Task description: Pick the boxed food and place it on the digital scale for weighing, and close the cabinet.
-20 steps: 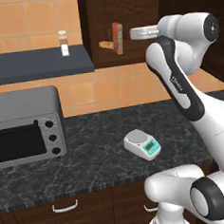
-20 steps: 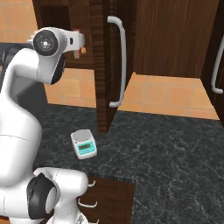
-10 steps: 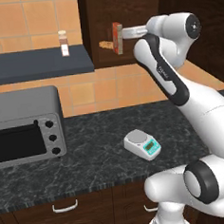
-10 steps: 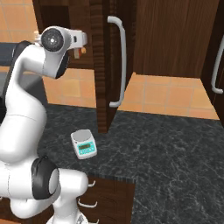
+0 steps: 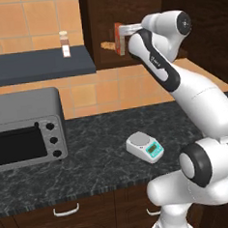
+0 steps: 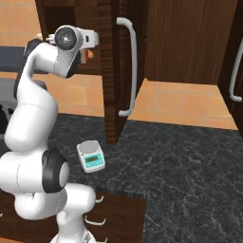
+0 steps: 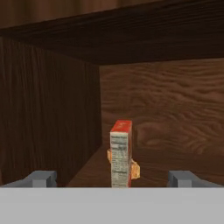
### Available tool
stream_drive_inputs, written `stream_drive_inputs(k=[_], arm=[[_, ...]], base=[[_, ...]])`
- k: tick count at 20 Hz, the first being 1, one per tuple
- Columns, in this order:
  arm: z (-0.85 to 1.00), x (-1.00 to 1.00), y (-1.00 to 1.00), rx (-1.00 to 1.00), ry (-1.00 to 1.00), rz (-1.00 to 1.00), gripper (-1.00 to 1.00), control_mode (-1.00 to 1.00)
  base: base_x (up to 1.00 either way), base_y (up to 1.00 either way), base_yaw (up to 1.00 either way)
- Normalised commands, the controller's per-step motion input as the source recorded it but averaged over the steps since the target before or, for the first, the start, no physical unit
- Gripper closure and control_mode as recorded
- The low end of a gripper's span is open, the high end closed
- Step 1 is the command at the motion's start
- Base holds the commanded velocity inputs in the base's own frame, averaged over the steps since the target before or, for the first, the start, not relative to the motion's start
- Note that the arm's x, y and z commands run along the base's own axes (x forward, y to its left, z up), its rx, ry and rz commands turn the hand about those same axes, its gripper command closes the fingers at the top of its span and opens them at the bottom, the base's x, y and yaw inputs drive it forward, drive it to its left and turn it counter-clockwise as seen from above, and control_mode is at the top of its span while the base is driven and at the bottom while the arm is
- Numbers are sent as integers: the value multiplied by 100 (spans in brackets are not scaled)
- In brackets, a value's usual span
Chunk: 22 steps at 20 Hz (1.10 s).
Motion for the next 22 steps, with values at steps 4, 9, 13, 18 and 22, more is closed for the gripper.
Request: stream_drive_inputs(k=[4,9,13,18,22], arm=[[-7,38,13,0,0,0,-100,-100],[-13,43,7,0,0,0,-100,-100],[-13,27,12,0,1,0,-100,-100],[-15,37,8,-1,0,0,-100,-100],[-2,18,-1,0,0,0,-100,-100]], base=[[0,0,0],[0,0,0],[0,0,0],[0,0,0],[0,0,0]])
